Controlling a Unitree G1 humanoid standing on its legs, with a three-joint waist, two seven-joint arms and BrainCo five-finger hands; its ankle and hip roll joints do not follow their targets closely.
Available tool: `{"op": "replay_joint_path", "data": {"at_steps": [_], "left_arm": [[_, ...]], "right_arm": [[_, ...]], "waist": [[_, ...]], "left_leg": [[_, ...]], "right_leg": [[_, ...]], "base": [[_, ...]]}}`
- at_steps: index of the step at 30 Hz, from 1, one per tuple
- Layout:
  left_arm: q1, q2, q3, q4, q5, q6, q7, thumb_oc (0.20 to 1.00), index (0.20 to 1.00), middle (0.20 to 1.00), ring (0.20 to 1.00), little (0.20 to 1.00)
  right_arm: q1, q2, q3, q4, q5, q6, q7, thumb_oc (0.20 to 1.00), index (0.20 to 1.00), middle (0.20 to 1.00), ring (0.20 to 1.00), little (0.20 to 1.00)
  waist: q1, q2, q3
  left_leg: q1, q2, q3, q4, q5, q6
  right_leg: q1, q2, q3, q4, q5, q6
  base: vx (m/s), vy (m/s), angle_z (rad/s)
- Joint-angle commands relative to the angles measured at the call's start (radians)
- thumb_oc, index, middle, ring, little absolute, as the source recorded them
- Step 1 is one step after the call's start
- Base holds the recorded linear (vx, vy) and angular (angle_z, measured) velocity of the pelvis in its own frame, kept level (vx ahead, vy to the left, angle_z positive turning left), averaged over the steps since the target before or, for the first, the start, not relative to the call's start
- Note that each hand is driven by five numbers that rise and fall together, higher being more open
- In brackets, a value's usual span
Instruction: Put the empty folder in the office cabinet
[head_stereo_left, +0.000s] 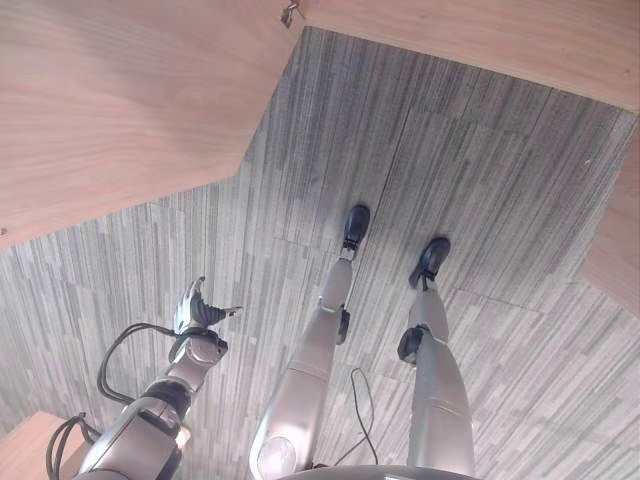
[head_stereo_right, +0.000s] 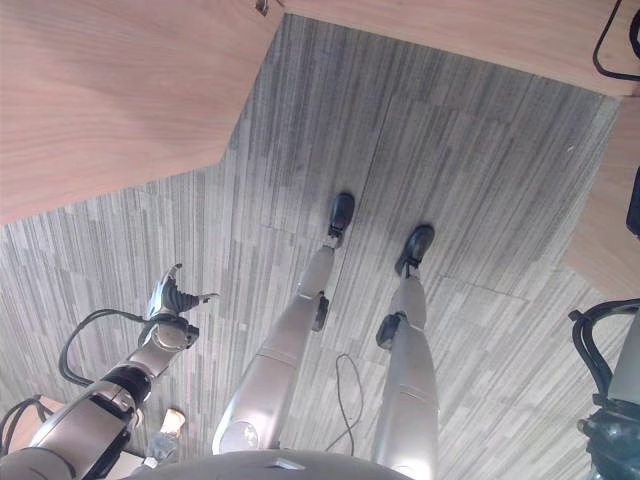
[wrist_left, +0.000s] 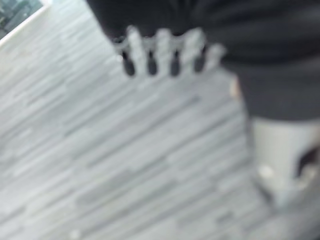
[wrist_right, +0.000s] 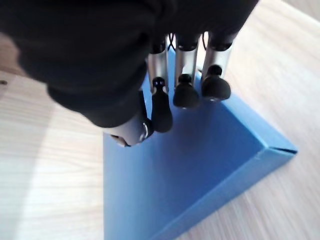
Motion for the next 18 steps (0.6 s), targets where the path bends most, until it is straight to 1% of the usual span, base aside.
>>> {"op": "replay_joint_path", "data": {"at_steps": [1,2,3,4,5,6,7,8,9,11,13,14,15,16,17,18], "left_arm": [[0.128,0.021,0.012,0.055,0.002,0.013,0.006,1.000,1.000,1.000,1.000,1.000],[0.128,0.021,0.013,0.055,0.002,0.013,0.006,1.000,1.000,1.000,1.000,1.000],[0.136,0.031,0.014,0.039,0.004,0.013,0.000,1.000,1.000,1.000,1.000,1.000],[0.151,0.037,0.012,0.039,0.011,0.015,-0.009,1.000,1.000,1.000,1.000,1.000],[0.151,0.036,0.013,0.039,0.011,0.016,-0.009,1.000,1.000,1.000,1.000,1.000],[0.152,0.045,0.004,0.034,0.024,0.016,-0.016,1.000,1.000,1.000,1.000,1.000],[0.152,0.045,0.004,0.034,0.024,0.017,-0.016,1.000,1.000,1.000,1.000,1.000],[0.164,0.050,0.000,0.035,0.030,0.017,-0.019,1.000,1.000,1.000,1.000,1.000],[0.164,0.052,-0.002,0.035,0.036,0.020,-0.022,1.000,1.000,1.000,1.000,1.000],[0.166,0.057,-0.003,0.026,0.035,0.017,-0.024,1.000,1.000,1.000,1.000,1.000],[0.173,0.060,0.004,0.015,0.031,0.011,-0.030,1.000,1.000,1.000,1.000,1.000],[0.175,0.061,0.004,0.015,0.031,0.011,-0.030,1.000,1.000,1.000,1.000,1.000],[0.183,0.073,0.008,0.023,0.052,0.015,-0.039,1.000,1.000,1.000,1.000,1.000],[0.183,0.073,0.009,0.023,0.052,0.015,-0.039,1.000,1.000,1.000,1.000,1.000],[0.184,0.080,0.009,0.026,0.058,0.009,-0.045,1.000,1.000,1.000,1.000,1.000],[0.183,0.080,0.009,0.026,0.058,0.010,-0.046,1.000,1.000,1.000,1.000,1.000]], "right_arm": [[0.044,0.012,0.144,-0.012,0.047,-0.077,0.060,0.200,0.200,0.200,0.200,0.200],[0.044,0.012,0.144,-0.012,0.047,-0.076,0.060,0.200,0.200,0.200,0.200,0.200],[0.038,0.006,0.169,-0.050,0.059,-0.086,0.098,0.200,0.200,0.200,0.200,0.200],[0.034,0.007,0.180,-0.073,0.072,-0.091,0.124,0.200,0.200,0.200,0.200,0.200],[0.034,0.007,0.181,-0.073,0.073,-0.091,0.125,0.200,0.200,0.200,0.200,0.200],[0.037,0.001,0.182,-0.087,0.116,-0.118,0.149,0.200,0.200,0.200,0.200,0.200],[0.036,0.001,0.183,-0.087,0.117,-0.119,0.151,0.200,0.200,0.200,0.200,0.200],[0.033,0.002,0.181,-0.092,0.134,-0.127,0.160,0.200,0.200,0.200,0.200,0.200],[0.036,0.004,0.180,-0.096,0.145,-0.139,0.169,0.200,0.200,0.200,0.200,0.200],[0.042,-0.005,0.168,-0.100,0.166,-0.167,0.175,0.200,0.200,0.200,0.200,0.200],[0.053,-0.009,0.162,-0.148,0.191,-0.197,0.207,0.200,0.200,0.200,0.200,0.200],[0.059,-0.009,0.159,-0.153,0.191,-0.198,0.206,0.200,0.200,0.200,0.200,0.200],[0.087,0.000,0.164,-0.217,0.215,-0.211,0.247,0.200,0.200,0.200,0.200,0.200],[0.089,0.000,0.164,-0.219,0.215,-0.211,0.246,0.200,0.200,0.200,0.200,0.200],[0.101,-0.001,0.165,-0.241,0.239,-0.220,0.275,0.200,0.200,0.200,0.200,0.200],[0.101,-0.001,0.165,-0.241,0.239,-0.220,0.275,0.200,0.200,0.200,0.200,0.200]], "waist": [[0.022,-0.047,-0.086],[0.022,-0.048,-0.094],[0.030,-0.047,-0.086],[0.036,-0.047,-0.087],[0.036,-0.048,-0.095],[0.041,-0.046,-0.090],[0.041,-0.048,-0.098],[0.046,-0.045,-0.090],[0.049,-0.047,-0.100],[0.051,-0.045,-0.099],[0.057,-0.041,-0.098],[0.057,-0.042,-0.100],[0.060,-0.040,-0.093],[0.060,-0.042,-0.102],[0.061,-0.041,-0.095],[0.060,-0.043,-0.104]], "left_leg": [[0.093,0.032,0.016,-0.039,-0.144,-0.141],[0.102,0.036,0.012,-0.039,-0.169,-0.144],[0.093,0.034,0.014,-0.039,-0.143,-0.142],[0.093,0.034,0.014,-0.039,-0.141,-0.143],[0.103,0.038,0.010,-0.039,-0.166,-0.146],[0.094,0.033,0.013,-0.039,-0.141,-0.144],[0.103,0.036,0.009,-0.039,-0.165,-0.148],[0.093,0.032,0.011,-0.039,-0.140,-0.145],[0.101,0.035,0.007,-0.039,-0.163,-0.150],[0.101,0.035,0.005,-0.039,-0.163,-0.150],[0.100,0.036,0.004,-0.039,-0.162,-0.151],[0.100,0.036,0.004,-0.039,-0.162,-0.151],[0.089,0.032,0.007,-0.039,-0.136,-0.150],[0.098,0.035,0.004,-0.039,-0.161,-0.154],[0.087,0.032,0.007,-0.039,-0.136,-0.152],[0.096,0.035,0.004,-0.039,-0.161,-0.155]], "right_leg": [[0.077,-0.042,0.013,-0.103,-0.016,0.082],[0.086,-0.038,0.022,-0.103,-0.040,0.087],[0.077,-0.042,0.012,-0.103,-0.018,0.082],[0.078,-0.042,0.008,-0.103,-0.019,0.082],[0.088,-0.039,0.017,-0.103,-0.043,0.087],[0.079,-0.041,0.007,-0.103,-0.019,0.082],[0.088,-0.038,0.017,-0.103,-0.043,0.087],[0.079,-0.041,0.007,-0.103,-0.019,0.082],[0.088,-0.038,0.015,-0.103,-0.043,0.087],[0.088,-0.039,0.013,-0.103,-0.042,0.087],[0.084,-0.039,0.012,-0.103,-0.042,0.087],[0.084,-0.039,0.012,-0.103,-0.042,0.087],[0.075,-0.042,-0.001,-0.103,-0.018,0.082],[0.084,-0.038,0.008,-0.103,-0.042,0.088],[0.072,-0.042,-0.001,-0.103,-0.018,0.082],[0.081,-0.038,0.008,-0.103,-0.042,0.087]], "base": [[0.07,-0.045,-0.01],[0.00,0.000,0.00],[0.00,0.000,0.00],[0.00,0.000,0.00],[0.00,-0.030,-0.02],[0.06,-0.040,-0.02],[-0.07,-0.004,0.00],[0.06,-0.038,0.03],[-0.01,-0.016,0.03],[0.03,-0.017,0.02],[0.00,0.000,0.00],[-0.07,-0.007,0.00],[0.00,0.000,0.00],[-0.08,-0.006,0.00],[0.06,-0.032,0.01],[0.00,0.000,0.00]]}}
